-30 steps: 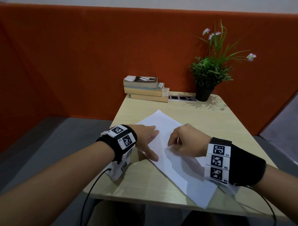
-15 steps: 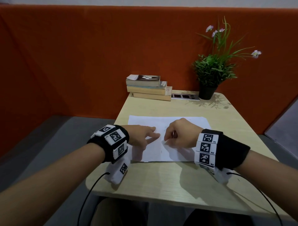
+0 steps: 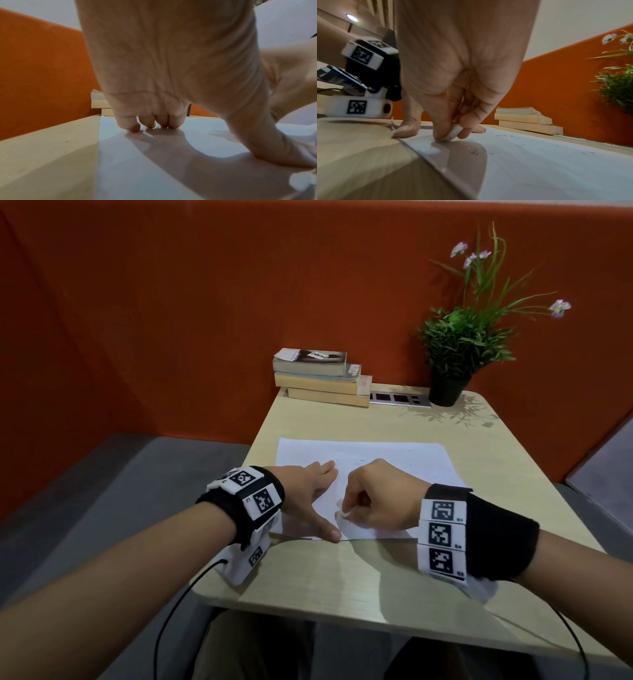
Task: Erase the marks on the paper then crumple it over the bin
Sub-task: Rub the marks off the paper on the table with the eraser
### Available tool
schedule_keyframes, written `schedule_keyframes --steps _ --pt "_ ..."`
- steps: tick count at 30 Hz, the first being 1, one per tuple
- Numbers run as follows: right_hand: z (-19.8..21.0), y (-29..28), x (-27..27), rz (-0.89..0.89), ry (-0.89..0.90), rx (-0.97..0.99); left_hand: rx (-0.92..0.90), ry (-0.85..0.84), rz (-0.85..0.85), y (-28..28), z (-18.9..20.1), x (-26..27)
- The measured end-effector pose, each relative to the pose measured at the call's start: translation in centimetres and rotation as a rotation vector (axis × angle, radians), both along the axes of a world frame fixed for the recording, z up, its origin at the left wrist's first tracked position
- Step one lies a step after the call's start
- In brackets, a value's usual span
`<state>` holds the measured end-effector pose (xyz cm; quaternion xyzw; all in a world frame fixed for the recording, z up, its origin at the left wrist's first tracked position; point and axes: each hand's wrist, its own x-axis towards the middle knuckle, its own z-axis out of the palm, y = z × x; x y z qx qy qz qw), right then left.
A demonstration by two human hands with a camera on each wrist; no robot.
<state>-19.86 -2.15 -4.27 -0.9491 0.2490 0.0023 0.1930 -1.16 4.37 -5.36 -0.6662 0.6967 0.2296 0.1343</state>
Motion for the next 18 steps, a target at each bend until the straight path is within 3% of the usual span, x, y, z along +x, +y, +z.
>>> schedule_keyframes --steps 9,18 --pt "0.3 -1.4 3.1 -0.082 0.044 -0.111 0.025 0.000 -0.005 -0.4 0.2 -0.1" --pt "0.0 2.1 -0.8 0.041 0.045 -0.020 0.044 -0.054 -0.005 -0.3 0.2 -0.5"
